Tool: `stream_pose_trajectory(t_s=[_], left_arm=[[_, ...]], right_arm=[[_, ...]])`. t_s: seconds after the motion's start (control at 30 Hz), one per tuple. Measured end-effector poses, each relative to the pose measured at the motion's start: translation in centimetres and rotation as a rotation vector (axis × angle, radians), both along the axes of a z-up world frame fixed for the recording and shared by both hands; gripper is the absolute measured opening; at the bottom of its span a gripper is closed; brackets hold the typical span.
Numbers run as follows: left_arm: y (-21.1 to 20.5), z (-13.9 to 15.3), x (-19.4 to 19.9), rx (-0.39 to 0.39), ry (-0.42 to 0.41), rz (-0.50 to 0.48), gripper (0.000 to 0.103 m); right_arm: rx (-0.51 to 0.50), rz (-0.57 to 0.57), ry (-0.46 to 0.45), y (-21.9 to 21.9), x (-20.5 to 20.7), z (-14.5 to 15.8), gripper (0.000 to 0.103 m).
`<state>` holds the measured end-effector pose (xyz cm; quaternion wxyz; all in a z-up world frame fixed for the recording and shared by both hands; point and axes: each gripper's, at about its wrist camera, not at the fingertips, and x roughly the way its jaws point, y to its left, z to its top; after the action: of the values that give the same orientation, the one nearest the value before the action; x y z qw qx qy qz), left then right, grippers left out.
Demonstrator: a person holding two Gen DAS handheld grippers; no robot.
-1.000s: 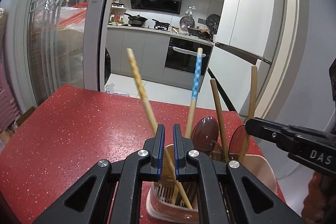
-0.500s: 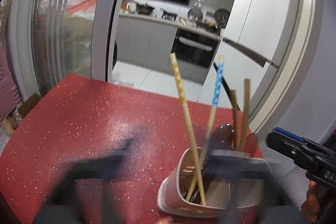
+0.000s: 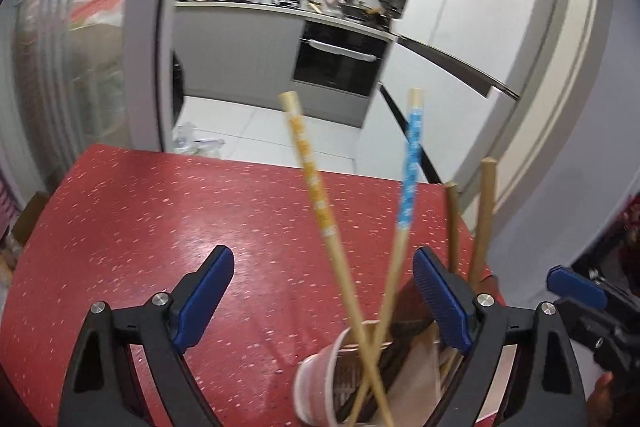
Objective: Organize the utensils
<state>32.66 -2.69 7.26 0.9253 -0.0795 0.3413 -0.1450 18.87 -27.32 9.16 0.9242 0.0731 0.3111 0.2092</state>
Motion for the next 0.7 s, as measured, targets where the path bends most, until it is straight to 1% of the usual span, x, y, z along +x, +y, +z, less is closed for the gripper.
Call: stream_pose_trajectory(t_s=[0.13, 0.17, 0.2, 0.23, 0.27, 0.33, 0.37, 0.43, 0.5, 0.6, 0.63, 0.7], left_arm=[[-1.5, 0.4, 0.6, 0.009, 0.012, -0.055, 0.102], [-1.6, 0.4, 0.9, -0.007, 0.017, -0.064, 0.098], [-1.7, 0.4, 1.2, -0.018, 0.035, -0.066, 0.086], [-1.7, 0.5, 1.4, -0.021, 0.047, -0.068, 0.072], [-1.7, 0.3, 1.6, -0.029, 0.065, -0.072, 0.064], [-2.0, 0.1, 1.7, -0.044, 0.083, -0.094, 0.042], [-2.2, 0.0, 1.5, -0.040, 0.082, -0.103, 0.034], [-2.5, 0.1, 0.9, -0.020, 0.060, -0.108, 0.033], [-2.6, 0.7, -0.1, -0.007, 0.010, -0.099, 0.033], [-2.5, 2.4, -1.8, -0.017, -0.099, -0.064, 0.032], [-2.5, 2.9, -2.2, -0.015, -0.125, -0.056, 0.032], [-2.4, 3.9, -3.5, 0.001, -0.204, -0.023, 0.032]], right_arm=[[0.004, -0.001, 0.002, 0.0, -0.2, -0.1, 0.047], [0.006, -0.001, 0.003, -0.2, -0.3, -0.1, 0.047], [0.007, -0.002, 0.005, -0.1, -0.3, -0.1, 0.047], [0.008, -0.002, 0.005, -0.2, -0.4, -0.2, 0.047], [0.007, -0.002, 0.006, -0.2, -0.5, -0.2, 0.047], [0.005, -0.004, 0.005, -0.4, -0.7, -0.3, 0.047], [0.006, -0.005, 0.004, -0.4, -0.9, -0.3, 0.047], [0.008, -0.008, 0.004, -0.5, -1.0, -0.4, 0.045], [0.011, -0.011, 0.006, -0.6, -1.1, -0.4, 0.045], [0.011, -0.013, 0.004, -0.6, -1.1, -0.3, 0.044], [0.011, -0.013, 0.004, -0.5, -1.1, -0.3, 0.044], [0.011, -0.013, 0.004, -0.5, -1.2, -0.3, 0.044]])
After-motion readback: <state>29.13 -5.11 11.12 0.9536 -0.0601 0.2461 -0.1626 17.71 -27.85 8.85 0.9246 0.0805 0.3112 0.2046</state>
